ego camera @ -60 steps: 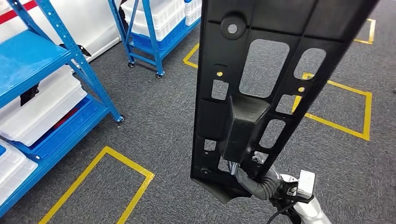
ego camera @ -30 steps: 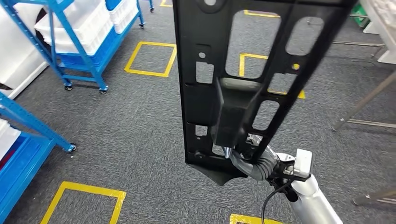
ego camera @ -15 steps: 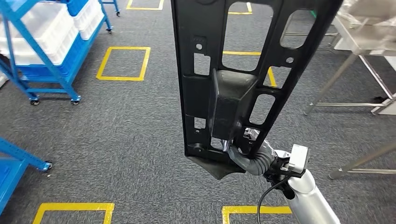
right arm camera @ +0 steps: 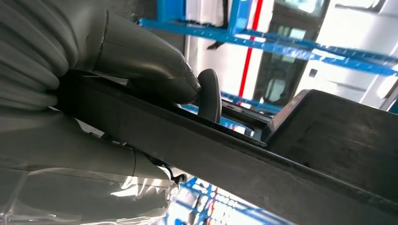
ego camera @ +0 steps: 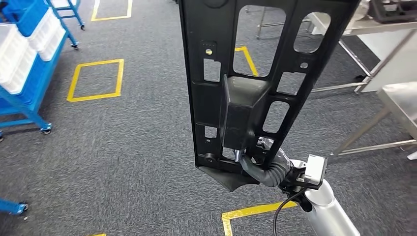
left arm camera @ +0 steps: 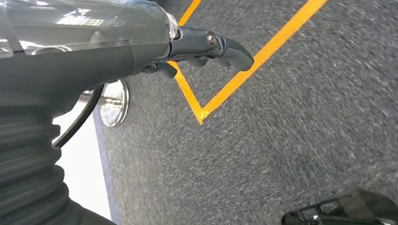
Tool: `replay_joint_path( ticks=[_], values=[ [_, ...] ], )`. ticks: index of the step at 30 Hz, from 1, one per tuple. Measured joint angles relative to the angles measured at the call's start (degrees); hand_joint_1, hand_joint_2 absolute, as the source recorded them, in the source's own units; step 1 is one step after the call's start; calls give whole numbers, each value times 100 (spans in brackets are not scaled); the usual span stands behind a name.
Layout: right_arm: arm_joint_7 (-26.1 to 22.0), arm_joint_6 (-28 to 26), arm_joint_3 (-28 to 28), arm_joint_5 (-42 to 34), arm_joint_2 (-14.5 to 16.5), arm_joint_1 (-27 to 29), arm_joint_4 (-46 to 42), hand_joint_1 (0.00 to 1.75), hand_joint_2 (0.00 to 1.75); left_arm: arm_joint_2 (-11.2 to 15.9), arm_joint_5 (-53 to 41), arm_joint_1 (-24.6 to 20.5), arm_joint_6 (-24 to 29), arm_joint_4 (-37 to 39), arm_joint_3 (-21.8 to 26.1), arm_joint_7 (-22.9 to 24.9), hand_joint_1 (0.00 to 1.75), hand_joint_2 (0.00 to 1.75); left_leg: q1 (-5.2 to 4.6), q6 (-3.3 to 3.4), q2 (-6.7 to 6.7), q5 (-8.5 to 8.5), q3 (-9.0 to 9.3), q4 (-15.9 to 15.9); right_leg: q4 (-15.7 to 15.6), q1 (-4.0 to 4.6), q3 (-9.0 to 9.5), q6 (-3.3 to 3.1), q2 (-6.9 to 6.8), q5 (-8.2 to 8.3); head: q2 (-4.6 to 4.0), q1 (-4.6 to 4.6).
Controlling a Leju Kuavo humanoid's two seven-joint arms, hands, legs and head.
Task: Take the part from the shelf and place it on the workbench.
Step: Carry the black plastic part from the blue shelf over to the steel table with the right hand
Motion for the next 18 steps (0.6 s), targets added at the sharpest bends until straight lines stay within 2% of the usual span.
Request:
replay_joint_path(
  ticks=[1, 3, 5, 6, 7, 9, 10, 11, 13, 14, 15, 16, 17, 18],
  values=[
    [1, 0, 2, 2, 0, 4, 0, 175, 175, 0, 1, 7, -1, 0, 0, 1, 0, 175, 0, 12, -6, 94, 12, -60, 5, 6, 1, -1, 63, 1, 0, 0],
    [1, 0, 3, 2, 0, 5, -1, 175, 175, 0, 1, 7, -1, 0, 0, 1, 0, 175, 0, 47, -101, 469, 273, -675, 25, 7, 3, 6, 189, -2, 0, 0],
    [0, -1, 4, 3, -1, 2, -1, 175, 175, 0, -1, 8, 0, 0, 0, 1, 0, 175, 16, 91, -409, 757, 575, -1392, 59, 4, -18, 39, 321, -5, 0, 1],
    [2, -2, 5, 3, -2, 1, -1, 175, 175, 0, -2, 6, 1, -1, 0, -3, 0, 175, 19, 109, -521, 813, 659, -1594, 69, -4, -41, 69, 383, 1, 0, 1],
    [4, -4, 5, 4, -2, 3, -1, 175, 175, 0, -6, 2, 3, -1, -1, -20, 0, 175, 13, 132, -571, 810, 686, -1664, 67, -18, -63, 110, 448, 15, 0, 0],
    [17, -18, 5, 4, 1, 14, -8, 175, 175, -2, -30, -10, 19, -2, -3, -91, 0, 175, 10, 197, -434, 850, 710, -1718, 38, -38, -93, 191, 562, 50, 0, 0],
    [25, -33, 3, 1, 2, 21, -13, 175, 175, -3, -54, -16, 27, -2, -6, -137, 0, 175, 15, 240, -360, 879, 723, -1759, 66, -31, -115, 218, 501, 26, 0, 0],
    [34, -55, 2, -5, 4, 28, -18, 175, 175, -5, -88, -21, 34, -2, -13, -174, 0, 175, 25, 276, -280, 908, 734, -1802, 187, -17, -177, 234, 360, -60, 0, 1],
    [48, -112, -1, -17, 14, 59, -24, 175, 175, -6, -176, -28, 25, -2, -35, -197, 0, 175, 10, 322, -122, 929, 741, -1842, 801, -4, -459, 257, -16, -412, 0, 1],
    [50, -152, -1, -21, 20, 99, -27, 175, 175, -4, -230, -24, 6, -2, -49, -175, 0, 175, -2, 332, -40, 926, 738, -1841, 1195, -13, -637, 273, -118, -591, 0, 0],
    [49, -191, -2, -21, 27, 160, -34, 175, 175, 0, -283, -16, -21, -2, -61, -134, 0, 175, -11, 336, 39, 919, 736, -1839, 1504, -25, -772, 288, -161, -699, 0, 0],
    [46, -230, -3, -19, 30, 233, -44, 175, 175, 6, -334, -9, -56, -2, -74, -80, 0, 175, -15, 336, 115, 912, 735, -1837, 1620, -37, -812, 300, -179, -701, 0, 1],
    [45, -266, -4, -13, 31, 304, -58, 175, 175, 13, -381, -6, -92, -2, -88, -19, 0, 175, -17, 332, 187, 902, 737, -1833, 1501, -45, -733, 306, -203, -599, 0, 0],
    [46, -288, -5, -6, 31, 365, -76, 175, 175, 19, -412, -4, -128, -2, -104, 39, 0, 175, -18, 322, 256, 890, 743, -1828, 1161, -48, -538, 302, -260, -425, 0, 0]
  ],
)
